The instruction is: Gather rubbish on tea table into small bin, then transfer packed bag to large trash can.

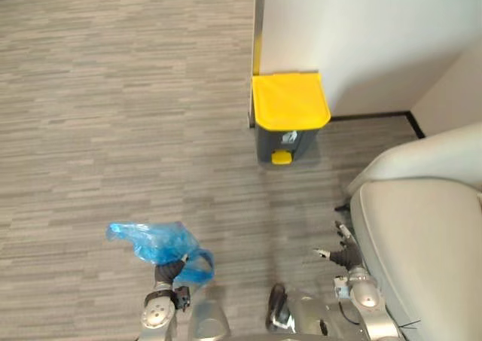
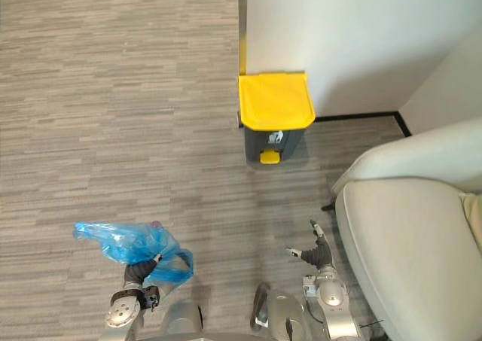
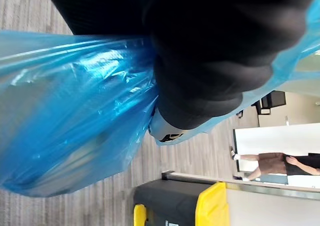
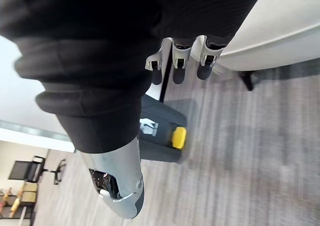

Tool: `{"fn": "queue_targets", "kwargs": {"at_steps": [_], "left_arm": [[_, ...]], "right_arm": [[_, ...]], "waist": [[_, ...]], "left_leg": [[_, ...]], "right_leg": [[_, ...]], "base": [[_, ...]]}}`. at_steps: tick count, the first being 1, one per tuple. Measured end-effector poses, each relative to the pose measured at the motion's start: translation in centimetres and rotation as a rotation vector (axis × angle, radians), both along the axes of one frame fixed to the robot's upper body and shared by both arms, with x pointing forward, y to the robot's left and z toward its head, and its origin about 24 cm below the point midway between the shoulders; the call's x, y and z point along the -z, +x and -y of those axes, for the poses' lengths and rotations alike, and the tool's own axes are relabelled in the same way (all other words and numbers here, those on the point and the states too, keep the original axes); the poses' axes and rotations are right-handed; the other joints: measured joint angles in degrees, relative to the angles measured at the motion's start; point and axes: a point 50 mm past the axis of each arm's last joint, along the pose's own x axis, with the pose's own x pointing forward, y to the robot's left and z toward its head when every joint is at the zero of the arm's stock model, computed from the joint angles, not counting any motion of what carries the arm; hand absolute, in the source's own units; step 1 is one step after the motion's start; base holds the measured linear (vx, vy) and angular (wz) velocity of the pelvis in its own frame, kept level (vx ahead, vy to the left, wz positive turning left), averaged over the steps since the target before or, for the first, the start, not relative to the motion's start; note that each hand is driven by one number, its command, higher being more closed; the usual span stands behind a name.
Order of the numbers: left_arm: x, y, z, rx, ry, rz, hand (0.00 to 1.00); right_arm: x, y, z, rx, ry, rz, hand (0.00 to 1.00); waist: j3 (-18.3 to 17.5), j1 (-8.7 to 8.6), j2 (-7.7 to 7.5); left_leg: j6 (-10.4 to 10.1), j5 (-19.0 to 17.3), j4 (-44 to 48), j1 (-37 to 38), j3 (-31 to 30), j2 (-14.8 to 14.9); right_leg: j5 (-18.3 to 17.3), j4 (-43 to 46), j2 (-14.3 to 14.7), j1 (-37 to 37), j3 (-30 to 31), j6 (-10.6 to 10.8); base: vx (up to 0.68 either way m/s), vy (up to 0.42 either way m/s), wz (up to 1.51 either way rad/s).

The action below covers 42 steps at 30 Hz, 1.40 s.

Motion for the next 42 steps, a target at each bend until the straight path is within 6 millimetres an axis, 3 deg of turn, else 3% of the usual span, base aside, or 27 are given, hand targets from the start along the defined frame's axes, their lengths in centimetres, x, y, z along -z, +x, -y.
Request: {"fn": "queue_targets", "kwargs": {"at_steps": [1,3,4,5,6,7,9,10,11,12,13,14,15,17,18,19,20,21,24,26,31,35,42], "left_arm": [[0.0,0.0,0.0,0.007,-0.003,0.001,1.0],[0.0,0.0,0.0,0.013,-0.002,0.0,1.0],[0.1,-0.3,-0.1,0.011,-0.001,-0.007,1.0],[0.2,-0.5,-0.2,0.008,0.003,-0.014,1.0],[0.2,-0.6,-0.6,0.003,0.012,-0.018,1.0],[0.0,-0.2,-0.8,0.006,0.02,-0.008,1.0],[-0.4,0.5,-0.7,0.013,0.023,0.013,1.0],[-0.3,0.6,-0.5,0.019,0.019,0.006,1.0],[-0.2,0.5,-0.6,0.024,0.022,-0.002,1.0],[-0.3,0.5,-0.7,0.025,0.029,-0.005,1.0],[-0.3,0.4,-1.0,0.033,0.041,-0.009,1.0],[-0.2,0.3,-1.1,0.035,0.047,-0.014,1.0],[-0.3,0.2,-1.3,0.036,0.054,-0.016,1.0],[-0.4,0.3,-1.7,0.039,0.07,-0.015,1.0],[-0.4,0.2,-1.8,0.035,0.068,-0.016,1.0],[-0.2,-0.1,-2.0,0.027,0.07,-0.026,1.0],[-0.3,-0.4,-2.6,0.019,0.087,-0.033,1.0],[0.4,-0.8,-2.4,0.008,0.069,-0.066,1.0],[1.0,-1.4,-1.3,-0.007,0.026,-0.081,1.0],[0.9,-0.9,-0.9,-0.004,0.012,-0.066,1.0],[1.2,-0.8,-0.6,0.002,0.004,-0.078,1.0],[1.8,-1.1,-0.2,0.021,0.002,-0.109,1.0],[2.3,-1.8,-0.7,0.026,0.02,-0.147,1.0]], "right_arm": [[0.0,0.0,0.1,0.001,-0.004,0.001,0.0],[0.2,0.0,0.4,0.015,-0.005,-0.013,0.0],[0.5,-0.2,0.6,0.034,-0.008,-0.024,0.0],[1.0,-0.5,1.0,0.058,-0.011,-0.05,0.0],[1.4,-0.6,0.9,0.065,-0.006,-0.07,0.0],[1.6,-0.7,0.8,0.069,-0.001,-0.076,0.0],[1.6,-0.8,0.9,0.079,-0.002,-0.08,0.0],[1.7,-0.9,0.8,0.082,0.002,-0.081,0.0],[1.8,-0.9,0.5,0.083,0.01,-0.083,0.0],[2.0,-1.0,0.2,0.08,0.014,-0.089,0.0],[2.3,-1.2,-0.2,0.076,0.024,-0.105,0.0],[2.4,-1.2,-0.4,0.07,0.027,-0.106,0.0],[2.3,-1.2,-0.5,0.068,0.028,-0.106,0.0],[2.3,-1.0,-0.5,0.065,0.026,-0.101,0.0],[2.4,-1.1,-0.4,0.064,0.021,-0.107,0.0],[2.6,-1.3,-0.4,0.065,0.02,-0.122,0.0],[2.9,-1.6,-0.6,0.067,0.028,-0.133,0.0],[3.0,-1.8,-0.1,0.075,0.017,-0.147,0.0],[3.2,-2.3,0.7,0.093,-0.002,-0.167,0.0],[3.2,-2.5,1.2,0.102,-0.01,-0.173,0.0],[3.8,-3.6,2.0,0.145,-0.01,-0.207,0.0],[4.1,-3.9,2.3,0.166,-0.008,-0.223,0.0],[4.6,-3.9,2.2,0.17,-0.001,-0.25,0.0]], "waist": [[0.1,1.2,-0.27],[0.4,1.44,-0.71],[0.3,1.43,-0.57],[0.0,1.65,-0.43],[-0.1,1.83,-1.35],[-1.2,1.56,-3.2],[-1.6,1.23,-4.15],[-1.6,1.12,-4.4],[-1.5,0.72,-4.26],[-1.5,0.56,-4.21],[-1.4,0.0,-4.15],[-1.4,-0.38,-4.03],[-1.4,-0.47,-3.96],[-1.2,-0.66,-3.73],[-1.3,-1.19,-3.79],[-1.5,-1.5,-3.96],[-1.9,-1.39,-4.84],[-2.2,-1.72,-4.27],[-4.5,-1.75,-0.5],[-4.7,-2.01,0.39],[-5.4,-1.94,0.14],[-5.5,-1.86,0.22],[-5.4,-1.63,0.05]], "left_leg": [[0.5,-0.3,-6.1,-3.0,1.1,-1.4],[-0.1,0.1,-18.7,-5.0,0.6,-4.7],[-2.2,2.2,-29.3,-4.6,0.2,-6.5],[0.6,10.9,-35.2,-3.2,0.1,-7.3],[2.5,12.1,-34.3,-2.9,0.7,-8.0],[3.2,9.7,-33.2,-3.2,1.9,-9.4],[5.1,6.4,-30.5,-2.7,3.9,-10.3],[5.8,4.5,-30.4,-0.1,4.6,-11.1],[5.9,2.4,-31.4,3.4,4.8,-11.5],[6.0,1.5,-31.9,5.3,4.7,-11.5],[6.3,0.3,-32.9,8.9,4.5,-11.5],[6.2,-0.1,-34.5,11.9,4.4,-11.5],[6.2,-0.1,-35.3,13.1,4.4,-11.3],[6.1,0.0,-36.9,15.2,3.9,-10.9],[5.4,-0.3,-37.1,16.1,3.3,-10.4],[3.3,-1.4,-36.6,17.1,3.3,-10.0],[1.6,-2.5,-36.2,17.9,3.3,-10.8],[0.6,-3.7,-35.6,18.9,2.8,-10.1],[-0.1,-3.4,-37.7,19.8,3.3,-6.9],[-1.0,-2.8,-40.1,20.8,3.3,-6.8],[-2.2,-1.4,-43.2,23.6,3.3,-6.0],[-1.9,-0.3,-43.3,23.3,3.3,-7.3],[-2.0,0.1,-42.7,22.6,3.6,-8.3]], "right_leg": [[-0.4,-2.1,-0.1,2.4,0.9,0.6],[-1.7,-4.0,-0.7,5.9,2.2,2.3],[-3.0,-4.1,-1.1,7.7,3.0,4.0],[-5.0,-3.7,-1.4,8.9,4.4,5.6],[-5.5,-3.6,-1.8,9.5,5.3,6.3],[-5.7,-3.8,-3.8,9.5,6.1,6.8],[-5.5,-0.4,-6.0,9.2,6.8,7.3],[-4.5,6.4,-7.6,7.9,6.7,9.2],[-0.7,17.6,-9.4,4.4,6.4,12.0],[-0.5,22.9,-10.2,2.5,6.5,12.5],[-2.1,30.2,-11.1,-0.2,6.1,10.8],[-3.3,32.5,-11.6,-2.9,4.9,8.9],[-3.7,32.1,-11.5,-4.4,4.2,8.4],[-4.1,27.4,-11.4,-9.2,2.3,7.9],[-3.7,20.1,-10.5,-10.6,1.8,7.9],[0.8,9.9,-8.8,-10.4,1.7,7.8],[9.7,3.2,-8.6,-10.3,2.0,6.1],[9.6,4.4,-8.2,-9.8,1.7,6.2],[9.7,-0.7,-5.0,-7.6,1.0,5.7],[9.9,-2.6,-4.2,-6.8,0.5,5.6],[12.4,-10.2,-2.3,-1.3,0.0,5.9],[15.7,-16.2,-2.5,1.2,0.1,6.5],[18.5,-20.3,-2.6,2.4,0.7,6.7]], "base": [[0.44,0.016,-0.37],[0.46,0.081,-0.34],[0.58,0.201,-0.48],[0.49,0.177,-0.56],[0.63,0.221,-0.44],[0.46,0.15,-0.22],[0.63,0.229,-0.16],[0.63,0.236,-0.21],[0.47,0.166,-0.16],[0.44,0.108,0.0],[0.41,0.051,0.1],[0.4,0.027,0.1],[0.34,-0.009,0.12],[0.3,-0.059,0.21],[0.3,-0.094,0.38],[0.37,-0.127,0.34],[0.32,-0.127,0.23],[0.31,-0.107,0.04],[0.27,-0.115,-0.15],[0.15,-0.056,-0.03],[0.07,-0.004,0.01],[0.01,0.046,-0.01],[-0.02,0.015,-0.03]]}}
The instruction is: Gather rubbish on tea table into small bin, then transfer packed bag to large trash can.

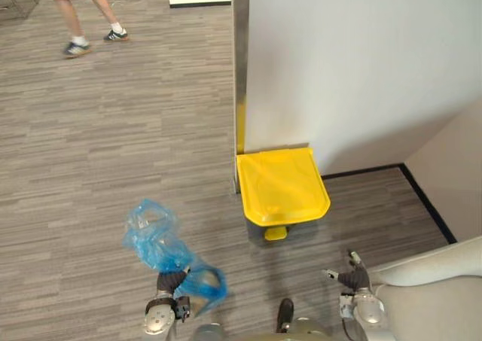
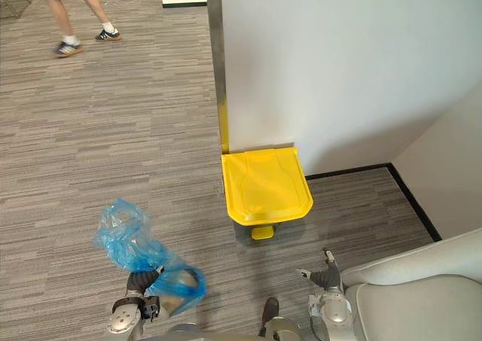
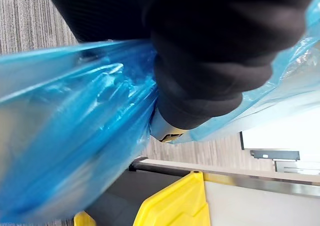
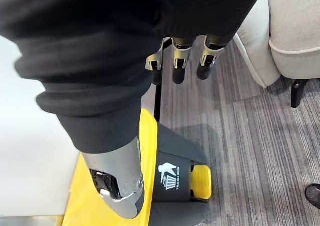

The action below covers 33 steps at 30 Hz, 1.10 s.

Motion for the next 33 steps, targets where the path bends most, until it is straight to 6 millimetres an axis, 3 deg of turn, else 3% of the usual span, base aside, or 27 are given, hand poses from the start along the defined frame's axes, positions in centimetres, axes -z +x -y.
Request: {"fn": "queue_targets", "kwargs": {"at_steps": [2,3,5,6,7,8,9,10,12,15,16,17,18,19,20,22,24,26,27,30,33], "left_arm": [[0.2,-0.5,-0.3,-0.006,0.009,-0.017,1.0],[0.3,-0.9,-0.4,-0.009,0.011,-0.025,1.0],[0.0,-0.6,-0.6,-0.007,0.016,-0.009,1.0],[-0.2,-0.3,-0.6,-0.002,0.017,0.003,1.0],[-0.4,0.1,-0.7,0.002,0.023,0.014,1.0],[-0.6,-0.1,-0.8,-0.001,0.027,0.016,1.0],[-0.6,-0.2,-0.8,0.001,0.027,0.017,1.0],[-0.5,-0.5,-0.7,0.014,0.029,0.008,1.0],[-0.6,-0.5,-1.2,0.021,0.046,0.005,1.0],[-1.7,1.9,-1.5,0.042,0.066,0.072,1.0],[-2.2,2.9,-1.5,0.041,0.074,0.102,1.0],[-2.4,3.6,-1.3,0.033,0.076,0.118,1.0],[-2.4,4.0,-0.7,0.029,0.061,0.125,1.0],[-2.6,4.7,0.4,0.031,0.036,0.149,1.0],[-2.9,5.3,0.7,0.049,0.036,0.169,1.0],[-3.1,5.6,1.1,0.048,0.025,0.18,1.0],[-3.0,5.5,1.1,0.043,0.023,0.175,1.0],[-3.6,6.8,1.8,0.044,-0.001,0.211,1.0],[-3.8,7.1,2.3,0.045,-0.022,0.224,1.0],[-4.3,7.4,2.9,0.073,-0.036,0.252,1.0],[-4.8,7.4,1.8,0.101,0.012,0.277,1.0]], "right_arm": [[0.1,0.3,-0.1,-0.002,0.003,-0.005,0.0],[0.0,0.5,-0.1,-0.004,0.003,0.001,0.0],[-0.3,1.2,-0.1,-0.004,0.006,0.019,0.0],[-0.4,1.5,-0.1,-0.006,0.006,0.029,0.0],[-0.4,1.6,-0.4,-0.005,0.012,0.03,0.0],[-0.4,1.4,-0.5,-0.002,0.017,0.029,0.0],[-0.4,1.1,-0.5,0.001,0.017,0.023,0.0],[-0.1,0.6,-0.4,0.009,0.017,0.006,0.0],[-0.3,0.8,-0.4,0.009,0.017,0.013,0.0],[-0.6,1.0,0.4,0.053,0.017,0.03,0.0],[-0.7,1.1,0.7,0.079,0.022,0.032,0.0],[-0.7,1.0,1.3,0.095,0.008,0.028,0.0],[-0.9,1.1,2.0,0.099,-0.011,0.028,0.0],[-1.4,1.2,3.3,0.114,-0.044,0.036,0.0],[-1.8,1.3,3.9,0.158,-0.037,0.066,0.0],[-1.6,0.4,4.4,0.212,-0.015,0.059,0.0],[-1.2,-0.1,4.1,0.25,0.028,0.058,0.0],[-1.3,0.4,3.6,0.275,0.072,0.086,0.0],[-1.0,0.3,3.2,0.299,0.103,0.087,0.0],[-0.7,-0.3,2.9,0.323,0.117,0.076,0.0],[-1.0,2.2,0.5,0.228,0.143,0.103,0.0]], "waist": [[0.1,0.13,-0.15],[0.0,0.38,0.03],[0.1,1.41,0.23],[0.8,1.26,0.31],[1.8,1.34,-0.83],[2.8,1.41,-1.89],[3.2,1.17,-1.46],[3.6,0.99,-1.99],[3.6,1.37,-2.14],[5.5,0.52,-2.24],[6.6,-0.15,-2.62],[7.5,-0.49,-2.47],[8.0,-0.71,-1.26],[8.2,-0.85,1.6],[8.2,-1.31,2.26],[8.1,-2.68,2.38],[7.6,-3.41,2.93],[7.6,-3.39,2.78],[7.6,-3.42,2.36],[7.0,-3.83,1.3],[5.6,-3.52,-0.94]], "left_leg": [[0.1,-0.2,0.5,-0.1,0.5,0.1],[1.1,-1.0,1.4,-0.6,1.1,0.2],[2.1,-4.1,4.0,-2.7,1.4,1.1],[2.4,-7.5,5.8,-3.5,1.0,1.7],[2.3,-9.3,7.4,-3.2,0.7,1.5],[3.7,-12.0,9.3,-2.3,-0.1,0.7],[4.3,-13.0,10.2,-1.8,-0.7,0.5],[5.0,-14.4,11.3,0.1,-1.3,0.3],[5.0,-15.8,12.5,0.4,-2.1,0.6],[4.8,-17.8,14.3,0.4,-6.5,0.3],[3.6,-18.7,15.5,1.2,-8.3,-0.1],[2.8,-20.6,15.8,3.1,-10.2,-0.3],[2.8,-21.5,15.7,4.1,-11.3,0.9],[3.2,-21.6,13.7,5.4,-14.5,2.7],[2.0,-20.3,13.4,5.3,-17.4,3.0],[1.2,-19.0,16.8,5.9,-19.4,3.9],[-1.6,-16.0,23.8,4.4,-18.9,7.4],[-4.8,-8.9,29.2,-2.1,-13.3,10.1],[-4.6,-8.8,31.9,-4.2,-7.0,13.2],[-4.2,-7.5,25.9,-5.2,5.5,16.1],[-5.7,-8.4,18.5,-5.5,6.8,12.9]], "right_leg": [[0.1,0.0,0.1,-0.3,0.9,0.0],[0.0,1.2,0.1,-1.3,1.5,0.0],[-3.5,8.7,0.3,-6.6,2.8,0.3],[-7.1,16.6,-0.2,-10.2,2.6,0.2],[-9.9,22.9,-1.8,-12.2,2.6,0.1],[-12.0,30.8,-4.0,-14.0,2.3,0.0],[-12.2,35.1,-5.1,-15.3,2.1,0.0],[-14.1,41.2,-6.1,-17.7,1.4,-0.1],[-15.3,38.6,-5.7,-20.8,0.8,0.1],[-8.0,19.6,-4.2,-23.6,1.3,4.9],[-5.8,13.5,-4.3,-23.9,2.6,5.9],[-2.7,13.0,-3.5,-24.0,5.9,5.1],[-0.8,15.0,-2.7,-23.7,7.1,5.3],[-5.9,22.0,-1.1,-25.5,7.2,7.2],[-11.2,29.9,-0.7,-28.5,8.7,6.2],[-15.7,38.8,-1.5,-29.2,7.3,3.0],[-22.1,45.5,-1.8,-28.8,4.3,-0.6],[-22.3,42.6,-1.7,-28.5,2.3,-2.3],[-21.7,40.0,-2.8,-26.8,1.6,-3.2],[-21.7,38.2,-5.8,-22.7,0.1,-3.1],[-18.2,34.7,-7.8,-24.6,0.3,0.9]], "base": [[-0.05,0.008,-0.2],[-0.05,0.032,-0.33],[-0.09,0.051,-0.34],[-0.11,0.049,-0.03],[-0.13,0.024,0.16],[-0.12,0.008,0.17],[-0.07,0.013,0.22],[0.0,0.032,0.18],[0.06,0.051,0.16],[0.2,-0.04,0.73],[0.3,-0.147,0.94],[0.32,-0.167,0.89],[0.38,-0.155,0.58],[0.53,-0.17,0.61],[0.46,-0.133,0.7],[0.47,-0.187,0.8],[0.62,-0.283,0.51],[0.38,-0.202,0.37],[0.19,-0.083,0.44],[0.1,0.022,0.57],[-0.07,0.069,0.33]]}}
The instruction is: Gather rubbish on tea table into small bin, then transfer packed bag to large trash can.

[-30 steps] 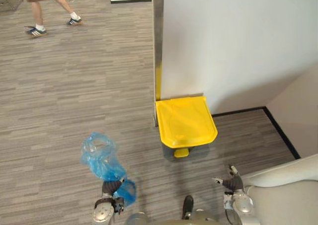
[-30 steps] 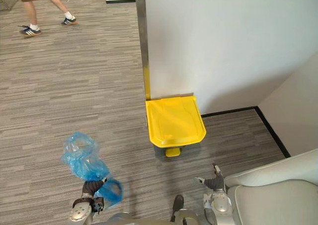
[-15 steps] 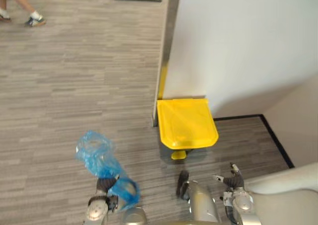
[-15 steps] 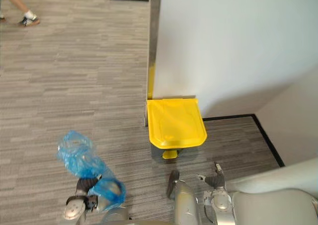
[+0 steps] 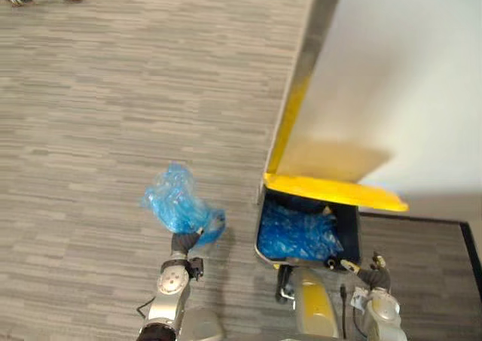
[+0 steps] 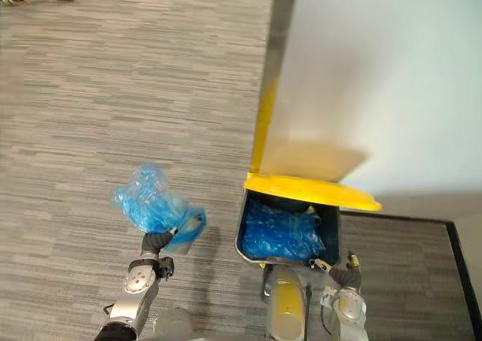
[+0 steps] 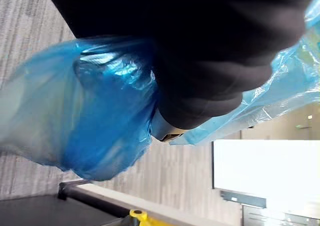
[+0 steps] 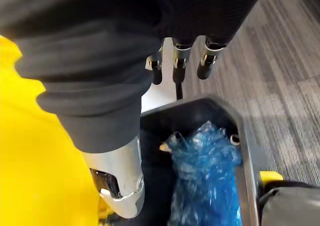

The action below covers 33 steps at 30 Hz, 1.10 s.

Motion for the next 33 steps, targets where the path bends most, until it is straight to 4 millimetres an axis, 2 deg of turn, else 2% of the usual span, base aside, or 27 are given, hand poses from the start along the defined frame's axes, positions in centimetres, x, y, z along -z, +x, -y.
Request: {"fn": "queue_targets", "kwargs": {"at_steps": [2,3,4,7,9,13,14,15,17,21,23,26,28,30,33], "left_arm": [[0.3,-0.5,-0.6,-0.004,0.018,-0.018,1.0],[0.3,-0.6,-0.7,-0.005,0.021,-0.02,1.0],[0.5,-1.0,-0.8,-0.007,0.023,-0.033,1.0],[1.1,-1.4,-0.4,0.014,0.01,-0.061,1.0],[1.5,-2.0,-0.6,0.015,0.012,-0.08,1.0],[1.7,-2.4,-0.5,0.021,0.011,-0.088,1.0],[1.7,-2.5,-0.5,0.024,0.009,-0.089,1.0],[1.6,-2.3,-0.3,0.037,0.006,-0.084,1.0],[1.4,-2.1,0.3,0.064,0.0,-0.064,1.0],[-0.1,-0.6,1.7,0.117,-0.035,0.015,1.0],[-1.6,0.8,2.8,0.167,-0.056,0.083,1.0],[-4.2,2.8,5.8,0.305,-0.11,0.196,1.0],[-5.6,3.4,7.5,0.382,-0.136,0.256,1.0],[-8.2,4.4,9.8,0.496,-0.166,0.366,1.0],[-11.3,5.9,12.6,0.598,-0.199,0.477,1.0]], "right_arm": [[-1.2,3.0,-1.5,-0.088,-0.012,0.059,0.0],[-1.6,3.8,-1.9,-0.115,-0.017,0.074,0.0],[-2.5,5.5,-2.6,-0.165,-0.027,0.106,0.0],[-6.1,10.1,-3.4,-0.247,-0.082,0.235,0.0],[-9.4,13.2,-2.9,-0.307,-0.18,0.315,0.0],[-13.9,16.3,-0.8,-0.311,-0.302,0.393,0.0],[-15.5,17.2,-0.1,-0.313,-0.349,0.42,0.0],[-17.1,17.8,0.9,-0.3,-0.388,0.446,0.0],[-18.8,18.3,2.0,-0.285,-0.434,0.47,0.0],[-19.5,18.5,2.3,-0.284,-0.458,0.478,0.0],[-19.6,18.8,1.6,-0.317,-0.473,0.477,0.0],[-20.3,19.4,0.6,-0.365,-0.485,0.484,0.0],[-20.8,19.8,0.2,-0.39,-0.486,0.482,0.0],[-22.1,20.7,-0.4,-0.419,-0.49,0.495,0.0],[-23.7,21.4,-0.8,-0.419,-0.5,0.513,0.0]], "waist": [[0.3,0.14,0.47],[0.4,0.21,0.74],[0.5,0.4,0.93],[0.8,2.06,1.59],[1.3,2.85,2.54],[2.0,3.4,3.82],[2.2,3.37,4.3],[2.5,3.33,4.87],[2.8,3.37,5.54],[2.9,3.24,5.76],[3.1,3.15,5.84],[3.6,2.89,6.07],[4.0,2.55,6.27],[5.5,1.65,6.81],[7.3,1.21,6.96]], "left_leg": [[-1.0,-0.7,-3.1,-1.3,-0.9,-1.1],[-1.0,-1.0,-3.9,-1.5,-1.0,-1.4],[-0.9,-1.2,-5.6,-1.5,-1.2,-2.3],[-0.9,-1.0,-6.9,-1.5,-1.9,-3.7],[-1.2,-0.5,-7.1,-1.8,-2.6,-3.8],[-1.6,0.9,-8.6,-2.6,-4.1,-3.7],[-1.8,1.3,-9.2,-2.9,-4.5,-3.6],[-2.0,1.5,-9.1,-3.5,-5.0,-3.2],[-2.3,1.6,-8.9,-4.2,-5.4,-2.5],[-2.3,1.6,-8.0,-5.7,-5.6,-1.9],[-2.3,1.6,-7.1,-6.2,-5.7,-1.6],[-2.1,1.4,-6.1,-6.6,-5.8,-1.5],[-2.0,1.3,-5.7,-6.7,-5.9,-1.4],[-2.1,0.8,-4.2,-7.1,-6.2,-0.7],[-2.2,0.7,-3.1,-7.4,-6.5,-0.6]], "right_leg": [[3.0,-3.2,-0.2,-0.8,-0.5,0.7],[3.7,-3.8,-0.3,-0.9,-0.7,0.8],[4.5,-4.5,-0.5,-1.1,-1.0,0.7],[6.0,-5.3,-1.2,-1.5,-0.4,0.4],[6.5,-5.5,-1.4,-1.5,-0.5,0.7],[6.7,-6.1,-1.2,-1.5,-1.6,0.3],[6.9,-6.5,-0.8,-1.5,-1.8,0.0],[7.0,-6.8,-0.6,-1.6,-2.3,-0.1],[7.3,-7.4,0.2,-1.7,-2.7,-0.5],[7.8,-7.7,0.9,-2.7,-2.0,-1.3],[8.0,-8.2,1.3,-2.7,-1.6,-1.6],[8.3,-8.2,1.4,-2.7,-1.5,-1.8],[8.4,-8.1,1.4,-2.6,-1.4,-1.8],[8.4,-7.6,1.5,-2.6,-1.4,-1.8],[8.4,-7.1,1.9,-2.6,-1.3,-1.8]], "base": [[-0.16,0.043,0.19],[-0.16,0.059,0.19],[-0.15,0.054,0.21],[-0.14,0.004,0.05],[-0.13,-0.065,0.04],[-0.06,-0.074,0.16],[-0.02,-0.079,0.1],[-0.01,-0.064,0.1],[-0.01,-0.053,0.02],[0.0,-0.018,-0.01],[-0.02,0.002,-0.01],[-0.04,0.003,-0.01],[-0.04,0.002,-0.01],[-0.05,-0.011,-0.01],[-0.05,-0.019,-0.01]]}}
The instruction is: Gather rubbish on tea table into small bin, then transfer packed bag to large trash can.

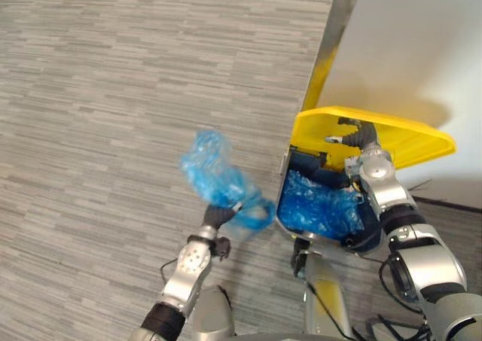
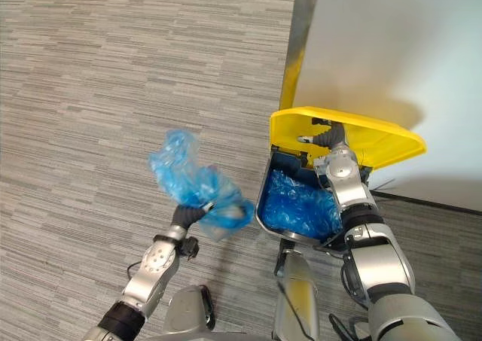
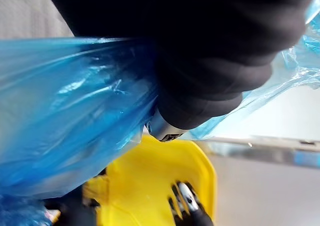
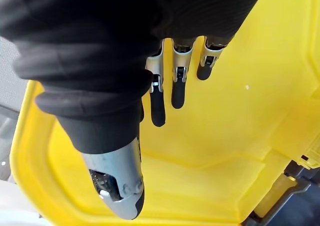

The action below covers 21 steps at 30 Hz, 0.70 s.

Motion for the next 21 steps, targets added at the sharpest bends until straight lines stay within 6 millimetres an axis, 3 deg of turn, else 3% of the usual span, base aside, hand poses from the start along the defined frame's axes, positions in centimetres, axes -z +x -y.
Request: {"fn": "queue_targets", "kwargs": {"at_steps": [4,7,9,12,16,18,19,21], "left_arm": [[-4.5,1.7,4.0,0.116,-0.012,0.156,1.0],[-6.2,3.6,6.0,0.109,0.007,0.188,1.0],[-6.4,4.8,6.4,0.08,0.038,0.176,1.0],[-6.3,6.0,6.6,0.035,0.127,0.174,1.0],[-4.3,7.5,5.8,-0.032,0.24,0.087,1.0],[-3.3,7.9,5.5,-0.055,0.276,0.041,1.0],[-2.9,8.0,5.4,-0.064,0.295,0.019,0.0],[-2.1,8.2,5.1,-0.08,0.317,-0.02,0.0]], "right_arm": [[-2.6,1.3,-0.6,0.0,-0.032,0.019,0.0],[-4.6,1.9,-0.7,0.014,-0.041,0.037,0.0],[-6.3,2.2,-0.9,0.016,-0.052,0.069,0.0],[-9.2,2.2,-0.1,0.039,-0.069,0.137,0.0],[-12.8,1.9,1.0,0.071,-0.086,0.219,0.0],[-13.5,1.8,1.0,0.069,-0.091,0.244,0.0],[-13.6,1.8,1.2,0.073,-0.094,0.246,0.0],[-13.7,1.7,1.2,0.071,-0.093,0.252,0.0]], "waist": [[2.2,-1.63,-0.06],[4.1,-2.99,-0.17],[4.5,-4.16,-0.22],[6.6,-4.57,-0.24],[7.8,-6.12,-0.3],[8.4,-6.35,-0.27],[8.5,-6.57,-0.3],[8.5,-6.87,-0.32]], "left_leg": [[0.0,0.0,0.7,-0.2,0.5,0.0],[0.0,0.0,1.4,-0.3,1.0,0.0],[-0.1,-0.3,2.2,-1.9,1.8,-0.1],[0.1,-0.4,2.6,-3.0,3.2,0.0],[0.6,-0.8,3.5,-5.6,5.1,0.1],[0.5,-1.3,4.6,-6.6,5.7,0.3],[0.4,-1.6,5.2,-7.5,5.7,0.5],[0.5,-2.5,6.9,-9.6,5.9,1.0]], "right_leg": [[0.0,1.1,0.1,-0.9,0.8,0.0],[0.0,1.5,0.2,-1.5,1.6,0.0],[0.2,1.6,0.4,-3.6,2.4,0.2],[1.1,0.5,1.2,-5.4,3.7,0.6],[2.9,-1.0,2.0,-9.0,5.2,0.6],[3.3,-1.0,2.2,-10.3,5.7,0.6],[3.7,-0.9,2.3,-11.1,5.8,0.1],[4.2,-0.9,2.6,-12.8,6.1,0.0]], "base": [[-0.04,-0.027,-0.07],[-0.04,-0.016,-0.12],[-0.03,-0.015,-0.23],[-0.03,0.0,-0.28],[0.02,0.014,-0.24],[0.04,0.035,-0.26],[0.04,0.044,-0.13],[0.03,0.036,-0.14]]}}
